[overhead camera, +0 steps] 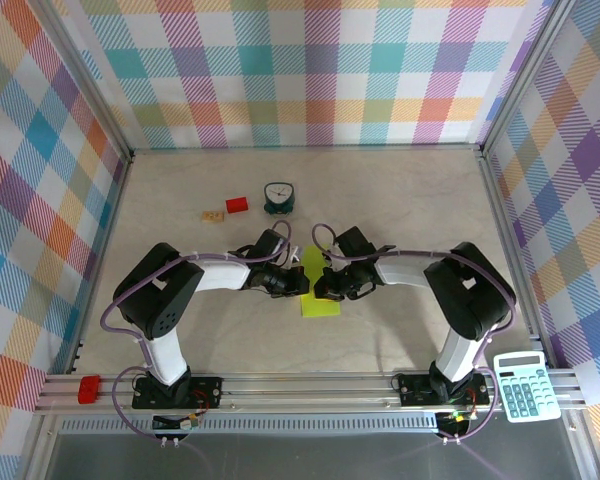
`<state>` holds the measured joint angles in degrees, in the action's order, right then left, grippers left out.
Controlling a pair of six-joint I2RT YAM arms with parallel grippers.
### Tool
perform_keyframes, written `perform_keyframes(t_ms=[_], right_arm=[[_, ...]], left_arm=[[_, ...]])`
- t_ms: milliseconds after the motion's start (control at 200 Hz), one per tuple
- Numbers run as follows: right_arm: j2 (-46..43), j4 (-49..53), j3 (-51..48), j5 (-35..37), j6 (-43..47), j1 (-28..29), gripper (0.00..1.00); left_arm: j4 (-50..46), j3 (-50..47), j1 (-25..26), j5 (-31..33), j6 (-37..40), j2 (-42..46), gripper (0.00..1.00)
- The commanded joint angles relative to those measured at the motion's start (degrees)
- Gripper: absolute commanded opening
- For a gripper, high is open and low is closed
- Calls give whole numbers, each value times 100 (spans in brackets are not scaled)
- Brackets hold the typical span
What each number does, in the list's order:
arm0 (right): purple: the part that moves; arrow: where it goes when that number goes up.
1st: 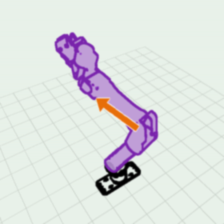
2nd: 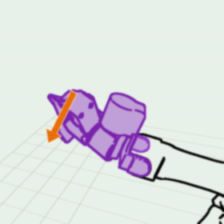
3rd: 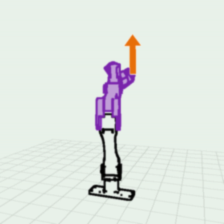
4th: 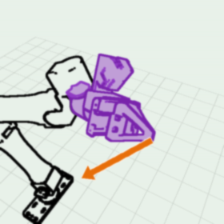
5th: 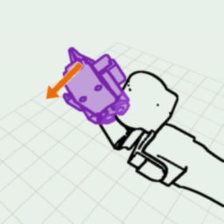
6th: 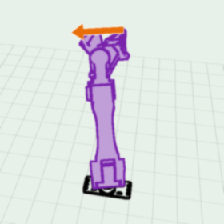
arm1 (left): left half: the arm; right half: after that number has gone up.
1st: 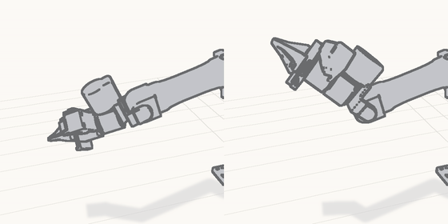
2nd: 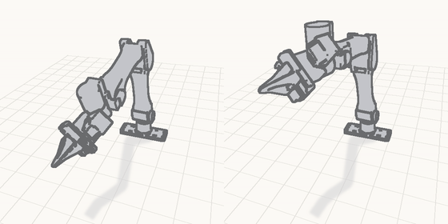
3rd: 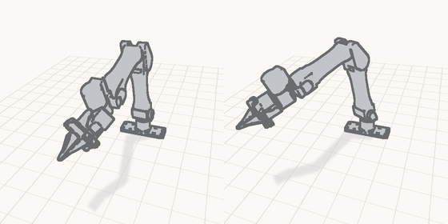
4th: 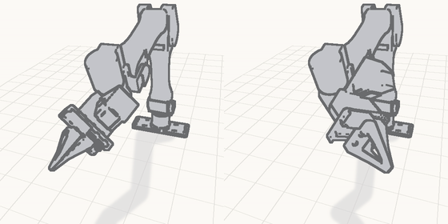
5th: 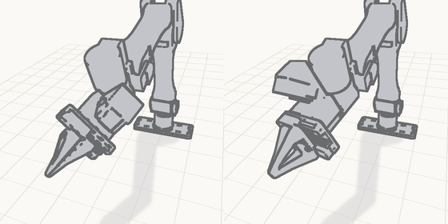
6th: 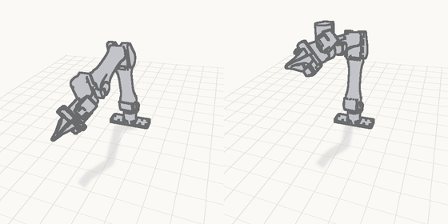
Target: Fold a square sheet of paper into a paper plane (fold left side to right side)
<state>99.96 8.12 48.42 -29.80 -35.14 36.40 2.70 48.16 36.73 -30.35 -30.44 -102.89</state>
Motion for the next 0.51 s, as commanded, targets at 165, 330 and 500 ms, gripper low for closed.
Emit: perform_keyframes(t_ms=[165,330,500], right_arm=[[320,280,-83,350,167,-2,0],[427,501,-130,635,260,-2,0],[498,632,-132,803,321,-4,0]], left_arm=[[-227,-13,71,65,-133,123,0],[-112,237,14,-102,-141,225,0],[89,369,-126,-260,-40,93,0]])
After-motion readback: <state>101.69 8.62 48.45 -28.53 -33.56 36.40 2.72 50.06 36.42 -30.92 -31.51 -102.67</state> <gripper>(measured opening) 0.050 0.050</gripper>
